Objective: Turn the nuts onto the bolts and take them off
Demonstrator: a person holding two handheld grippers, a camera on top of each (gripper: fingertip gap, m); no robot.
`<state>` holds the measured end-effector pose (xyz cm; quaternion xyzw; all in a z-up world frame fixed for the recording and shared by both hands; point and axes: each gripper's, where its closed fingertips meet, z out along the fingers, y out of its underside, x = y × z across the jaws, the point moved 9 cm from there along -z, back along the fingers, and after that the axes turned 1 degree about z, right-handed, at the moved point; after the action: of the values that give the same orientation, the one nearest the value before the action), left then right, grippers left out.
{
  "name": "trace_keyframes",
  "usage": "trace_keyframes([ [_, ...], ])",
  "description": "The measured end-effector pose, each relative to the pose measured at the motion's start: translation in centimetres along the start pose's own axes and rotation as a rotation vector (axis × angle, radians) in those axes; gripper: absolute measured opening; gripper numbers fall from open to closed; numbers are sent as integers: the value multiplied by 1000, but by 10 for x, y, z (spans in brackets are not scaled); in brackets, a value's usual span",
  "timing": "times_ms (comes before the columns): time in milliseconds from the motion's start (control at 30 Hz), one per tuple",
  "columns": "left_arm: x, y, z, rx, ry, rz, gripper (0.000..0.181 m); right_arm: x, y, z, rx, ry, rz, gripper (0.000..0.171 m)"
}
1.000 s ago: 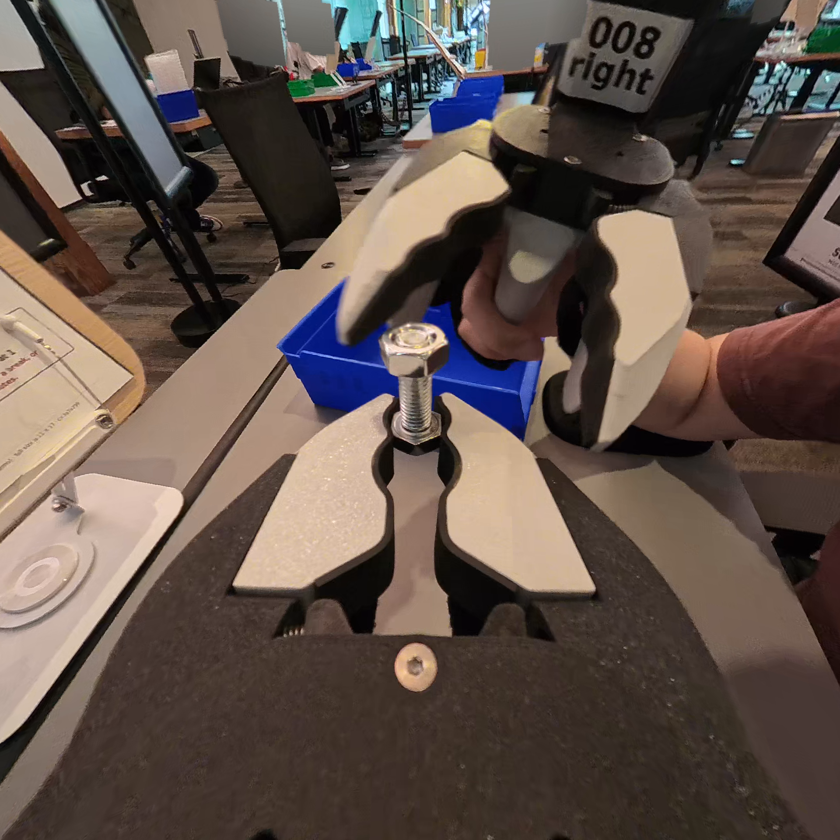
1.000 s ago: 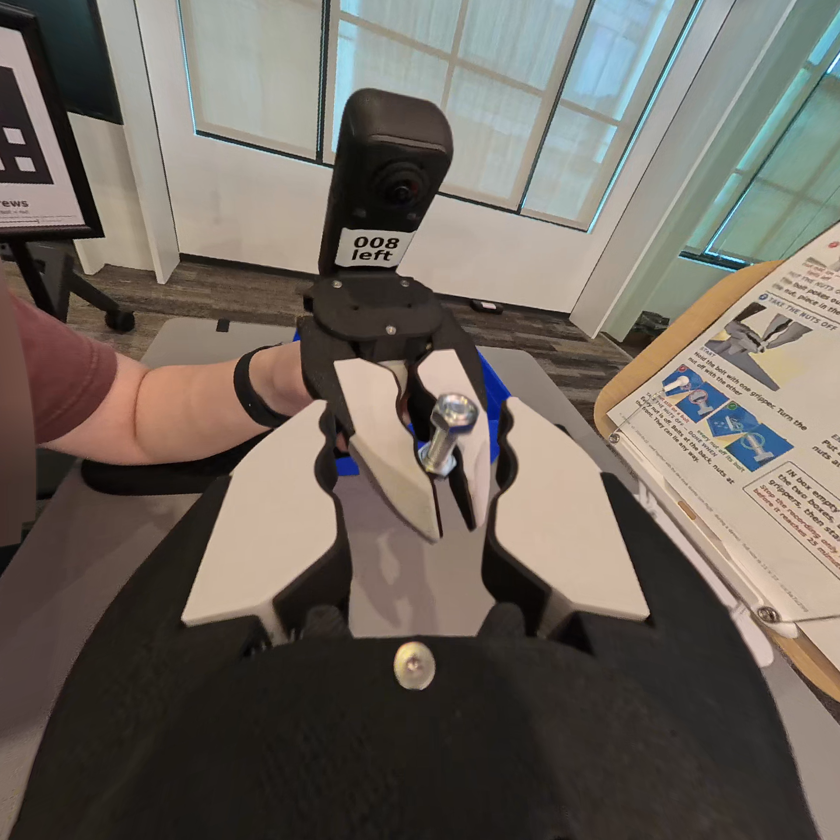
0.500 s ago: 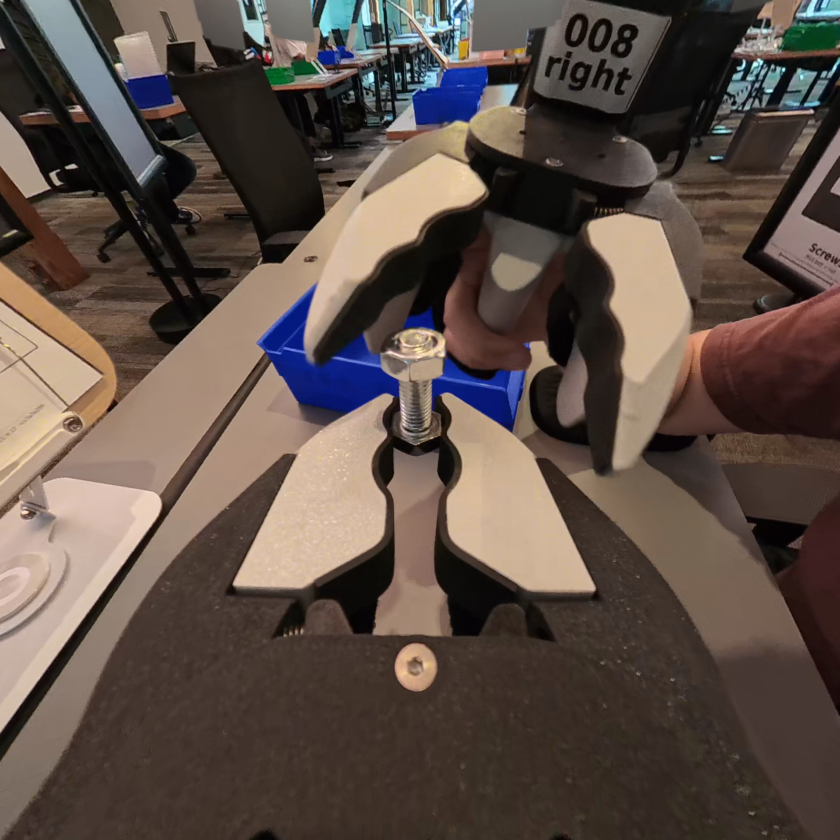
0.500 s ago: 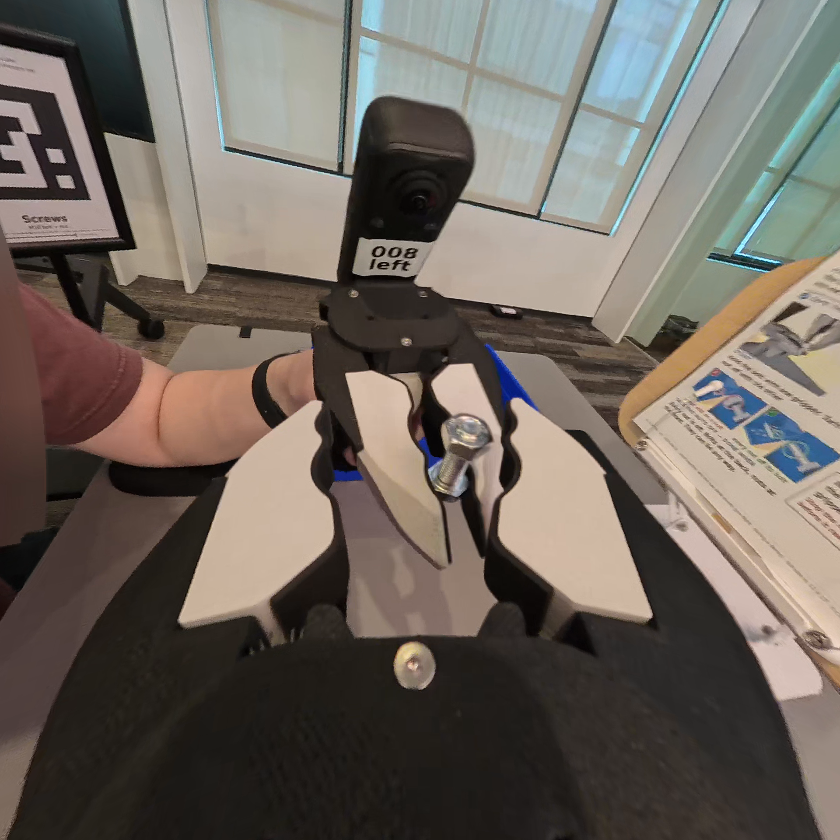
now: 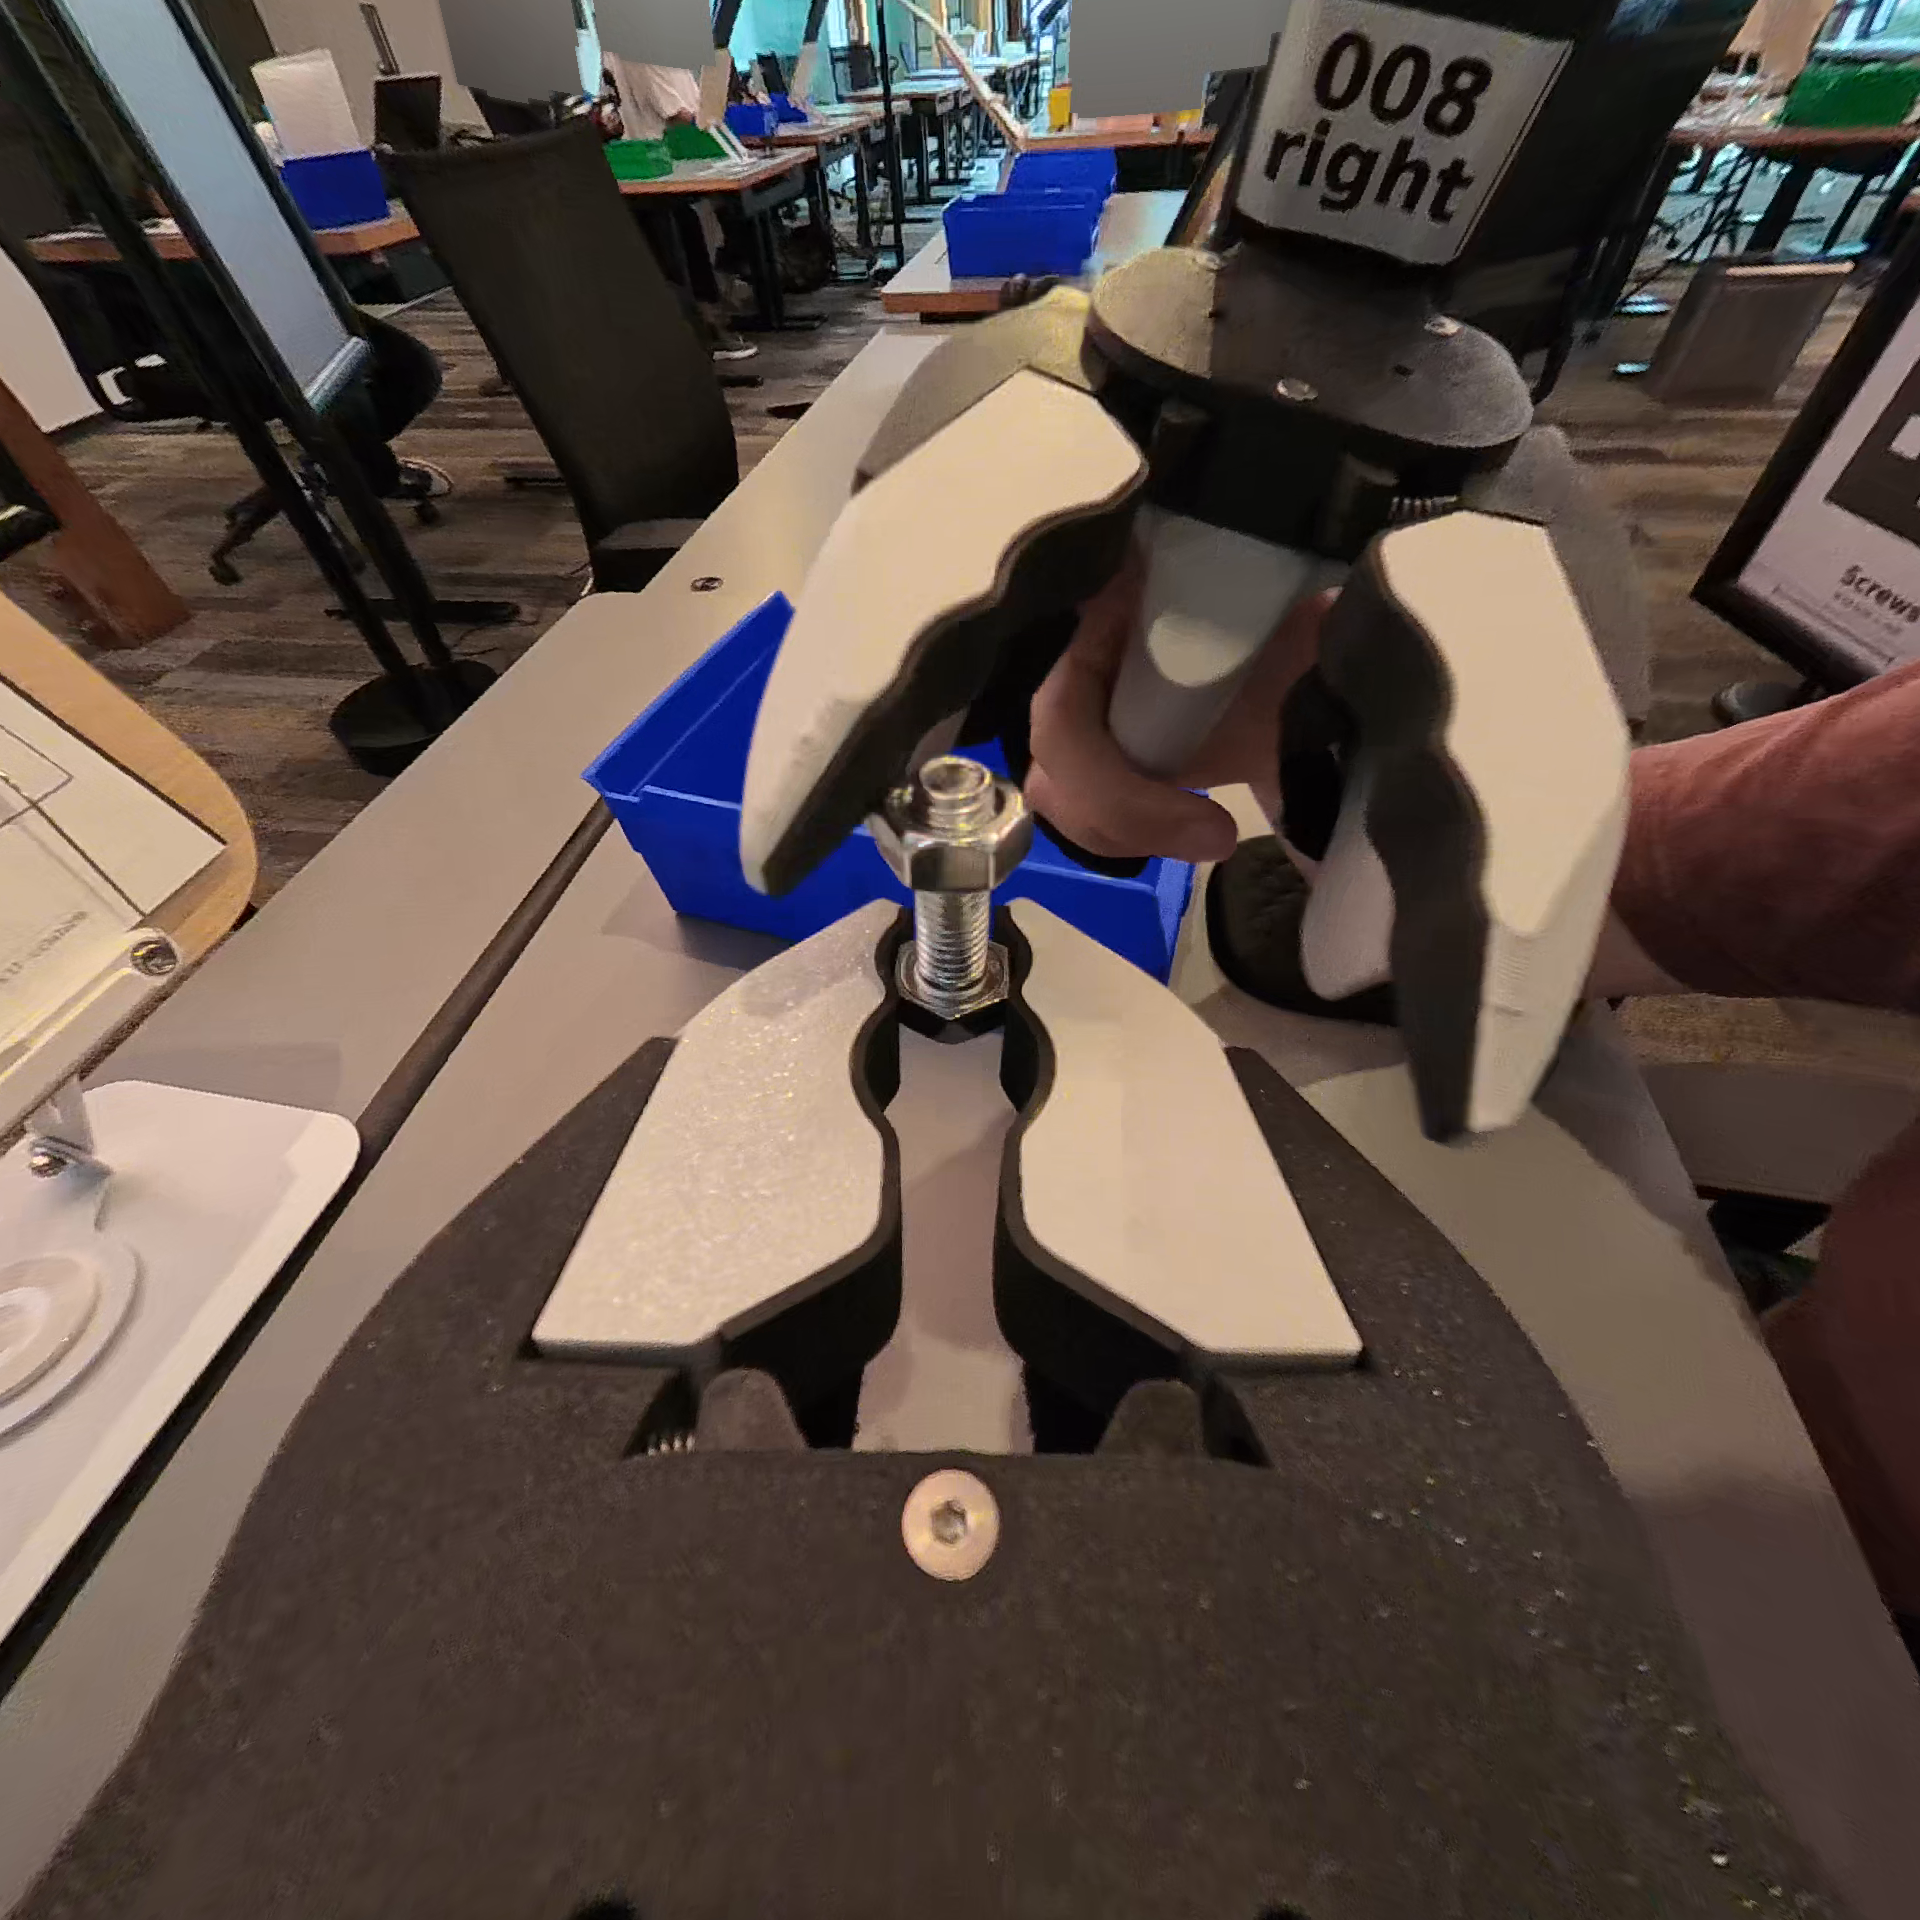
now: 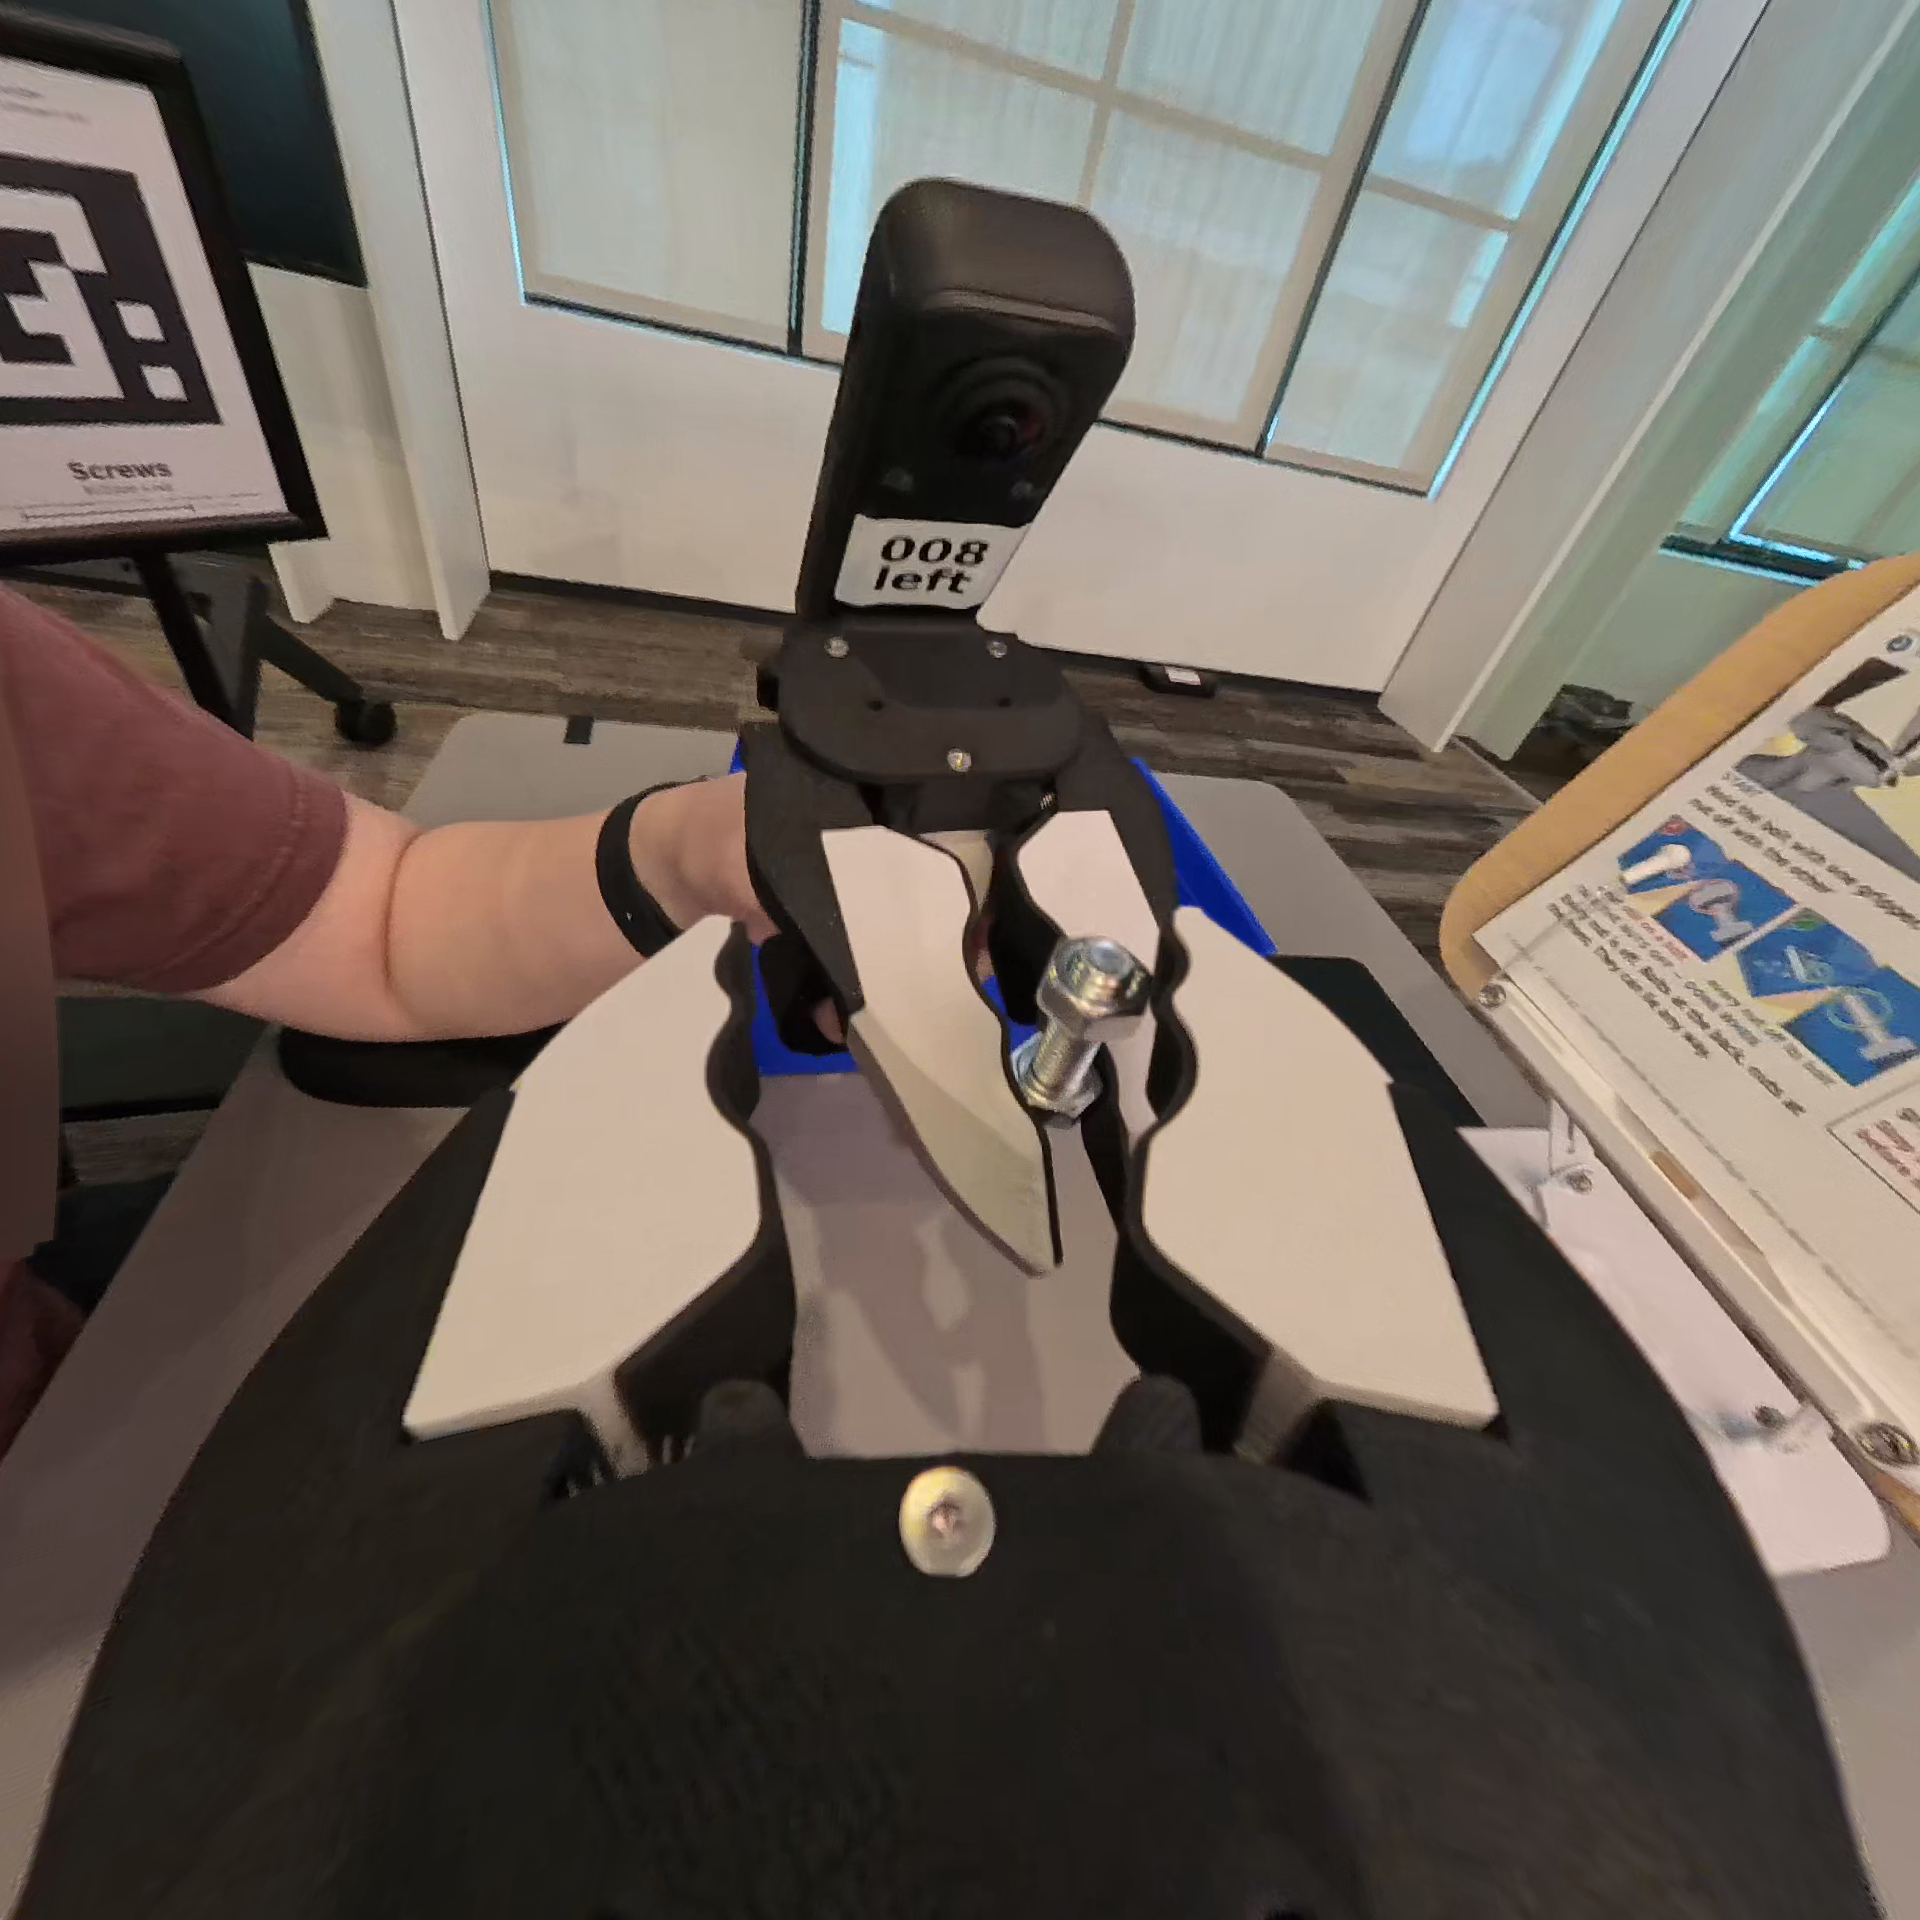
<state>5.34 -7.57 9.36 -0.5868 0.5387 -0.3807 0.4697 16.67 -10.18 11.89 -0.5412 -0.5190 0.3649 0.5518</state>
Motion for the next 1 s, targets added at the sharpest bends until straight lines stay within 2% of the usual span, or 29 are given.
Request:
trace_keyframes([
  [67,-3,1,-3,0,-10,-15,14,2,-1,-6,-43,19,-16,69],
  [133,-9,0,-10,33,-24,-50,14,2,-5,-17,-41,-6,-12,52],
  [167,-12,-1,-13,43,-31,-67,14,2,-7,-21,-12,-24,11,51],
  [300,-8,-1,-11,42,7,-56,14,9,-9,-18,100,14,62,57],
  [467,-3,0,-5,12,0,-27,14,8,0,-7,27,-38,95,66],
  [500,-6,0,-7,23,-6,-36,14,7,-2,-11,21,-41,84,63],
  [533,-9,-1,-11,38,-11,-49,14,5,-5,-17,24,-68,71,43],
  [567,-13,-1,-16,48,-32,-69,14,3,-9,-23,43,-105,78,37],
  [667,-17,-2,-24,88,-4,-113,14,9,-14,-33,83,-51,118,37],
  [767,-12,-4,-21,102,52,-121,14,20,-4,-26,63,21,153,34],
  [1000,-4,-3,-13,67,91,-89,14,28,15,-6,97,-106,274,15],
])
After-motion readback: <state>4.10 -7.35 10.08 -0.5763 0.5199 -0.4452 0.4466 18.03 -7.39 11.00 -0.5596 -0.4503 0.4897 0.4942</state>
